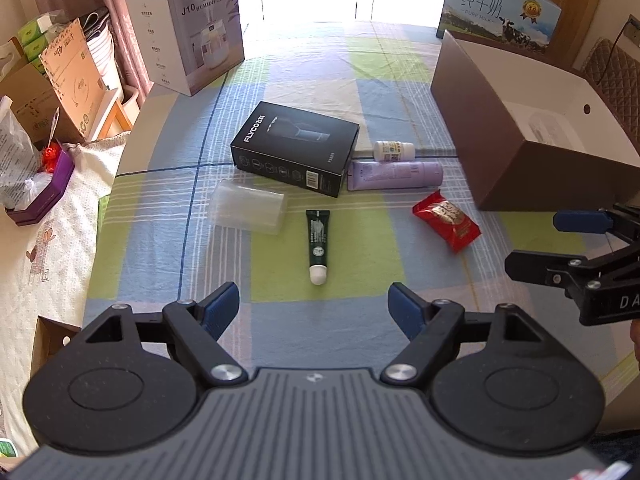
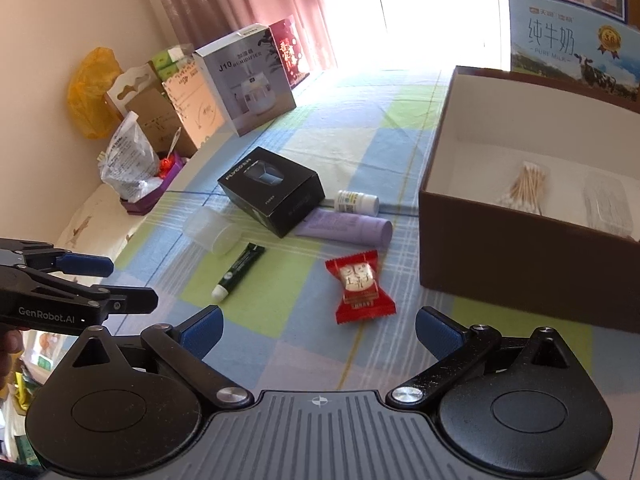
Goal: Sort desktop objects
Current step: 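Withdraw both tools from the box toward the bed, then grasp the green tube with the left tool while the right tool grasps the red snack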
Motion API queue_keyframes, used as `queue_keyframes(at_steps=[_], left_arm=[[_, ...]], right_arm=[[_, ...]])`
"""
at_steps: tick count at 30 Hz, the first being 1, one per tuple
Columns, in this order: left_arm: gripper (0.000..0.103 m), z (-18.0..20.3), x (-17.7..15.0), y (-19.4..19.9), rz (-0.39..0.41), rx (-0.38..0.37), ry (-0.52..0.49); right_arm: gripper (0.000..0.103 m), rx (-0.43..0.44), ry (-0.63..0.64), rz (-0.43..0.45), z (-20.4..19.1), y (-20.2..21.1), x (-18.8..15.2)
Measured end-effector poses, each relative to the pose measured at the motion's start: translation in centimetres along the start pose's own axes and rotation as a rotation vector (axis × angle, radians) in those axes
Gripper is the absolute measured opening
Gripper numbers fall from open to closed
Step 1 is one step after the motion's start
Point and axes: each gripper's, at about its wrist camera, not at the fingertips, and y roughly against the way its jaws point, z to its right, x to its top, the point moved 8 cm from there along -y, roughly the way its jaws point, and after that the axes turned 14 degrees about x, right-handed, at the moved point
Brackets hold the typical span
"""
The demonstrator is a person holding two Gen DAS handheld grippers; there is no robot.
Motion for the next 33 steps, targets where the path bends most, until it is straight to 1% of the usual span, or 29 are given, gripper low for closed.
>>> queue_keyframes(at_steps=[2, 3, 4, 5, 7, 9, 14, 16, 20, 22, 24, 26, 27, 28, 30, 31, 32, 33], left_arm=[[0.077, 0.0, 0.0, -1.0, -0.001, 0.01, -0.012], [0.075, 0.0, -0.1, -1.6, -0.008, 0.014, -0.019], [0.072, 0.1, -0.2, -2.2, -0.013, 0.012, -0.022], [0.072, 0.1, -0.2, -2.8, -0.019, 0.01, -0.023], [0.068, 0.1, -0.2, -4.1, -0.033, 0.009, -0.029], [0.067, 0.1, -0.2, -5.1, -0.033, 0.012, -0.036], [0.065, 0.6, 0.4, -7.1, -0.036, -0.014, -0.05], [0.061, 0.9, 0.7, -7.8, -0.037, -0.023, -0.059], [0.057, 1.7, 1.3, -9.3, -0.048, -0.042, -0.068], [0.048, 2.2, 1.6, -10.1, -0.051, -0.052, -0.081], [0.041, 2.7, 1.8, -10.8, -0.059, -0.06, -0.093], [0.038, 3.1, 2.0, -11.3, -0.064, -0.065, -0.103], [0.036, 3.4, 2.0, -11.5, -0.066, -0.067, -0.107], [0.031, 3.6, 2.1, -11.7, -0.07, -0.069, -0.11], [0.029, 3.8, 2.1, -11.9, -0.07, -0.064, -0.111], [0.026, 3.9, 2.2, -11.9, -0.069, -0.063, -0.116], [0.022, 4.0, 2.2, -11.9, -0.068, -0.067, -0.117], [0.015, 4.1, 2.2, -11.9, -0.068, -0.068, -0.113]], right_arm=[[0.085, -0.019, 0.032, -0.003, 0.1, -1.0, 0.0], [0.076, -0.026, 0.044, -0.005, 0.2, -1.6, 0.0], [0.07, -0.041, 0.046, -0.011, 0.6, -2.3, -0.1], [0.069, -0.053, 0.044, -0.015, 0.9, -2.9, -0.1], [0.061, -0.071, 0.044, -0.007, 1.5, -4.1, -0.2], [0.057, -0.095, 0.055, -0.007, 2.0, -5.2, -0.2], [0.055, -0.15, 0.057, -0.002, 3.3, -7.2, 0.0], [0.055, -0.156, 0.051, -0.008, 3.7, -7.7, 0.1], [0.055, -0.173, 0.038, -0.024, 4.5, -8.8, 0.1], [0.055, -0.175, 0.035, -0.026, 4.6, -9.1, 0.2], [0.055, -0.187, 0.034, -0.025, 4.8, -9.4, 0.2], [0.054, -0.19, 0.029, -0.025, 4.9, -9.5, 0.2], [0.05, -0.192, 0.029, -0.026, 4.9, -9.5, 0.1], [0.046, -0.191, 0.029, -0.031, 4.9, -9.6, 0.1], [0.043, -0.194, 0.027, -0.037, 5.0, -9.7, -0.1], [0.041, -0.195, 0.026, -0.039, 5.1, -9.7, -0.1], [0.04, -0.197, 0.024, -0.042, 5.2, -9.8, -0.2], [0.037, -0.199, 0.023, -0.045, 5.3, -9.9, -0.3]])
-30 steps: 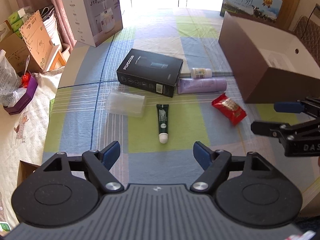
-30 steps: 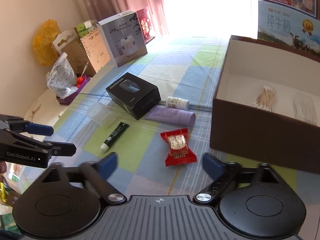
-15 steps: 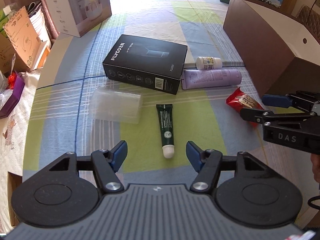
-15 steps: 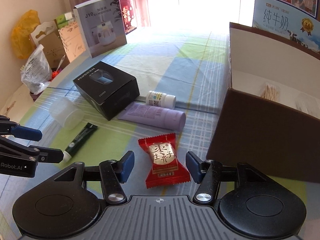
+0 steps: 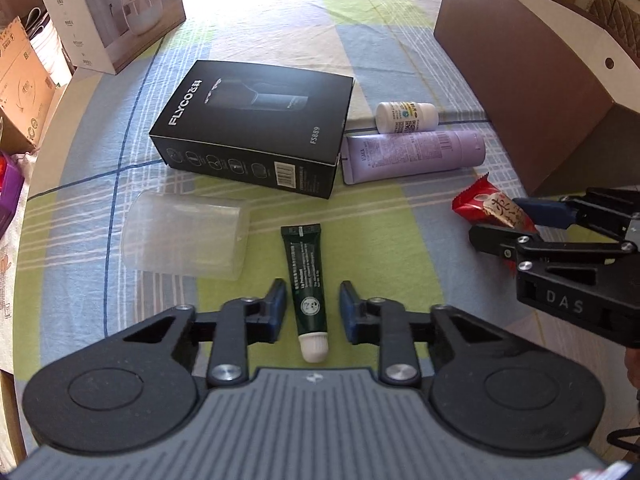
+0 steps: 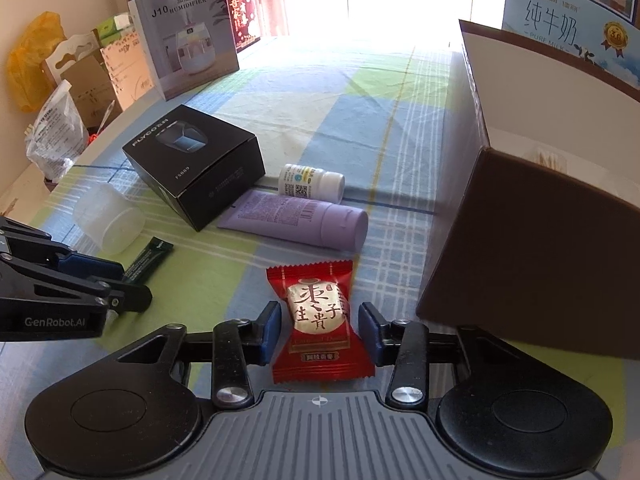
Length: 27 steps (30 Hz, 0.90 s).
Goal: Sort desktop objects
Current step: 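Grasp the green tube with the left tool while the right tool grasps the red snack, then carry the green tube and red snack into the brown box and release both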
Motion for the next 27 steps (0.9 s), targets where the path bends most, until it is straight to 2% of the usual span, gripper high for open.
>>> queue_keyframes(at_steps=[4, 12, 20, 27], left_arm=[[0.013, -0.2, -0.2, 0.1, -0.007, -0.006, 0.022], [0.013, -0.1, -1.8, 1.1, -0.036, -0.008, 0.035], [0.013, 1.7, -3.4, 2.6, -0.061, -0.046, 0.029], [0.012, 4.1, -3.7, 5.7, -0.023, -0.079, 0.02]], right_arm=[[0.03, -0.005, 0.034, -0.012, -0.3, 0.0, -0.1], [0.029, 0.028, 0.057, -0.055, -1.1, 1.1, -1.7], [0.029, 0.074, -0.008, -0.09, -0.4, 3.7, -3.8], [0.029, 0.089, -0.075, -0.079, 1.8, 7.2, -5.1]])
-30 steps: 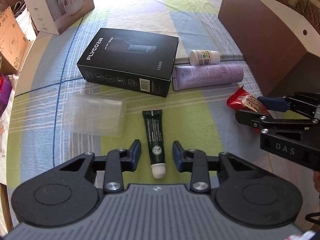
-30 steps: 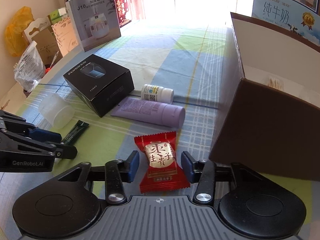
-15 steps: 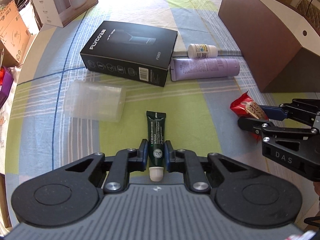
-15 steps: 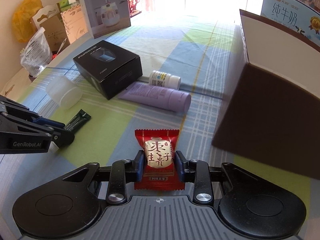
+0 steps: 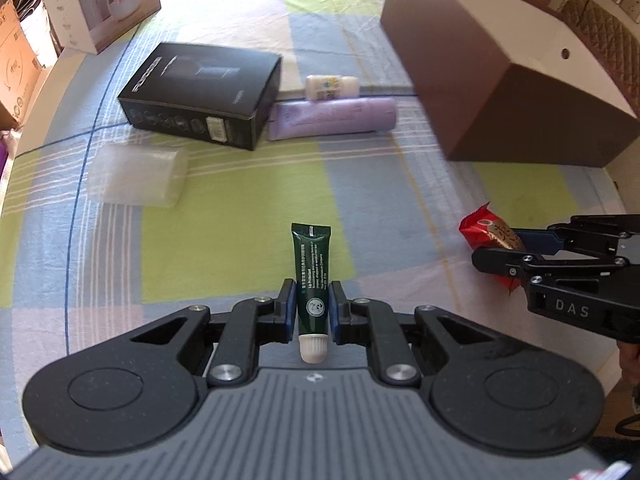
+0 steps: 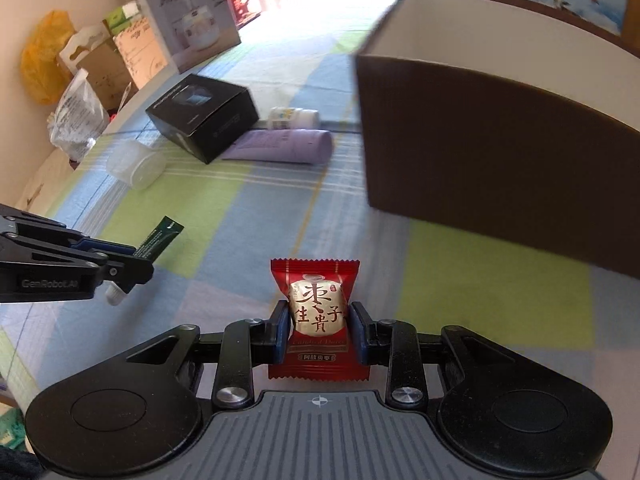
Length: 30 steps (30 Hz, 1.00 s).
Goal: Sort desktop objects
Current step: 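Carry the green tube and red snack into the brown box and release both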
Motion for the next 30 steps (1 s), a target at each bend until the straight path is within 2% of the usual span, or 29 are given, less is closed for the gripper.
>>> queue_keyframes(at_steps=[14, 23, 30], left_arm=[[0.012, 7.4, 3.7, 7.9, 0.164, -0.097, -0.048], [0.012, 12.5, 5.9, 10.1, 0.219, -0.158, -0.068], [0.012, 14.9, 8.4, 10.8, 0.25, -0.174, -0.06]], right_arm=[[0.028, -0.001, -0.037, 0.08, 3.9, 8.6, -0.4], [0.028, 0.022, -0.011, 0.151, 5.4, 13.5, 0.8], [0.028, 0.044, -0.015, 0.224, 7.3, 17.6, 2.9]])
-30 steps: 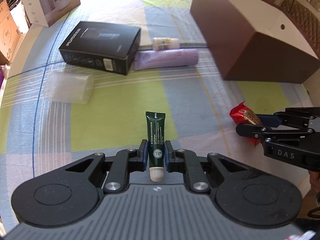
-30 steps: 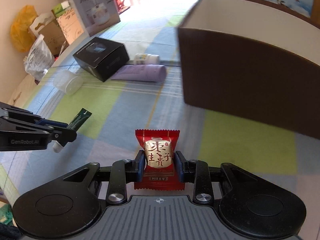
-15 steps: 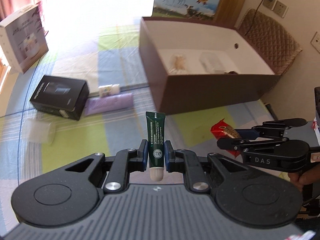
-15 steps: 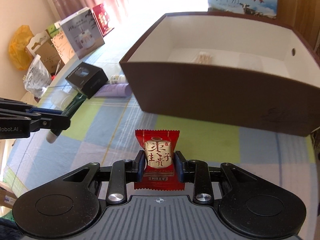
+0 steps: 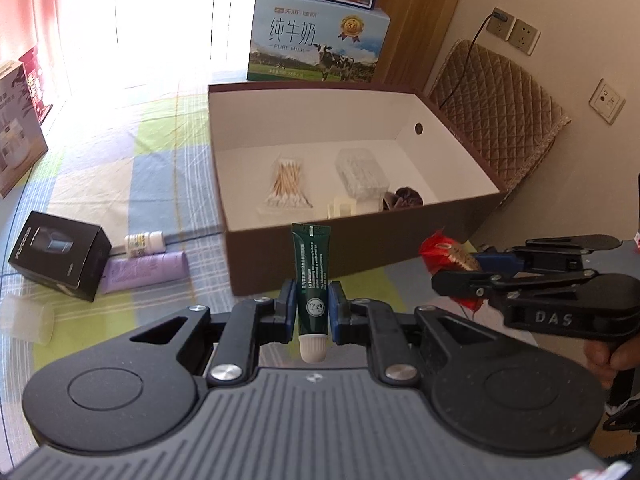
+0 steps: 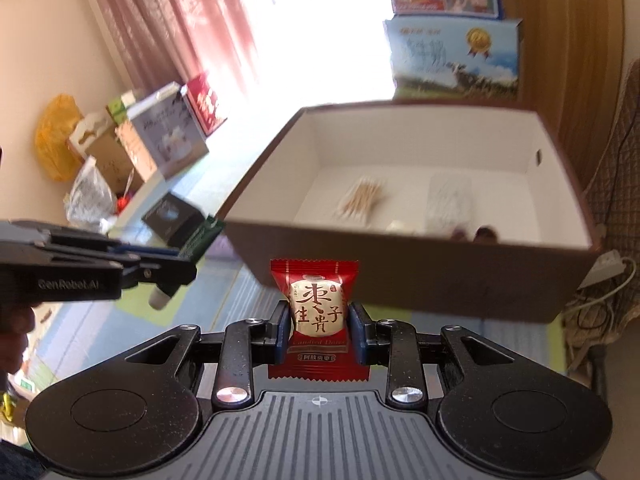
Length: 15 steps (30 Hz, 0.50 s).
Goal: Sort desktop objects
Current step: 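Carry the green tube and red snack into the brown box and release both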
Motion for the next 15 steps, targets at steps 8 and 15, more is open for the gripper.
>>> queue_keyframes(at_steps=[8, 15], left_arm=[[0.012, 0.7, 4.2, -2.3, 0.01, 0.006, 0.022], [0.012, 0.4, 7.2, -7.1, -0.062, 0.031, 0.031]], right_arm=[[0.028, -0.064, 0.005, 0.071, 4.5, 2.4, 4.4], [0.028, -0.127, -0.025, 0.082, 9.7, 1.6, 7.7]])
